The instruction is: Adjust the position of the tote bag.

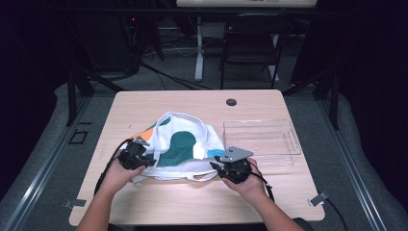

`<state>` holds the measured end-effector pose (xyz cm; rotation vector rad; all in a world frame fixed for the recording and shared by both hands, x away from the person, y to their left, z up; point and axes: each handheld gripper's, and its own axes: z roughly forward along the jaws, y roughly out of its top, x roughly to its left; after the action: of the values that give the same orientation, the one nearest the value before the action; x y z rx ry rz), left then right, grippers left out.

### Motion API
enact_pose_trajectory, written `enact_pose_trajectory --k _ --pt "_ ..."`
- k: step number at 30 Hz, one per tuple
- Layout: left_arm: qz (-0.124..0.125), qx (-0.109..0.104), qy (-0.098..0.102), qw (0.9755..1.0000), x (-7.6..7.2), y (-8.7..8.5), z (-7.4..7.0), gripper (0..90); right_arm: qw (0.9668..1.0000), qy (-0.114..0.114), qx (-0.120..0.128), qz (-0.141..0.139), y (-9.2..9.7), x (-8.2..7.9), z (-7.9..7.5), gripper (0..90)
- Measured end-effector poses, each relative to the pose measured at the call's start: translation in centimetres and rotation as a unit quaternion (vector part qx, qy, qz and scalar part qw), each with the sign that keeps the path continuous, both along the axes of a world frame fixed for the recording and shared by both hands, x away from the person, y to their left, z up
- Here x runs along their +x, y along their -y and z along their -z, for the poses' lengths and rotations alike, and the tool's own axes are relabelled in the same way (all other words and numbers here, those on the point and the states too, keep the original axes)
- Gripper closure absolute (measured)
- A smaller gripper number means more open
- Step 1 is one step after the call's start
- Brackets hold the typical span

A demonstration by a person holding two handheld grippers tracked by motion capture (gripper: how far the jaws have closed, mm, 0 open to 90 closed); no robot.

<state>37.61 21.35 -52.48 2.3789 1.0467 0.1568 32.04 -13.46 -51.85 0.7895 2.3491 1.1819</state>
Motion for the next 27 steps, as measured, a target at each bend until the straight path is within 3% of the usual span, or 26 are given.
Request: enact_pose_trajectory --k 17,27 --pt "-0.004 -0.017 0.010 0.9998 -0.2 -0.6 -1.1 87.4 1.0000 0.002 -0.003 -0.003 -0.1 -0.1 0.0 70.6" --pt "-0.012 -0.031 0.036 0.9988 -0.5 -1.1 -2.2 87.7 1.0000 0.007 0.001 -0.005 -0.2 -0.2 0.0 70.6"
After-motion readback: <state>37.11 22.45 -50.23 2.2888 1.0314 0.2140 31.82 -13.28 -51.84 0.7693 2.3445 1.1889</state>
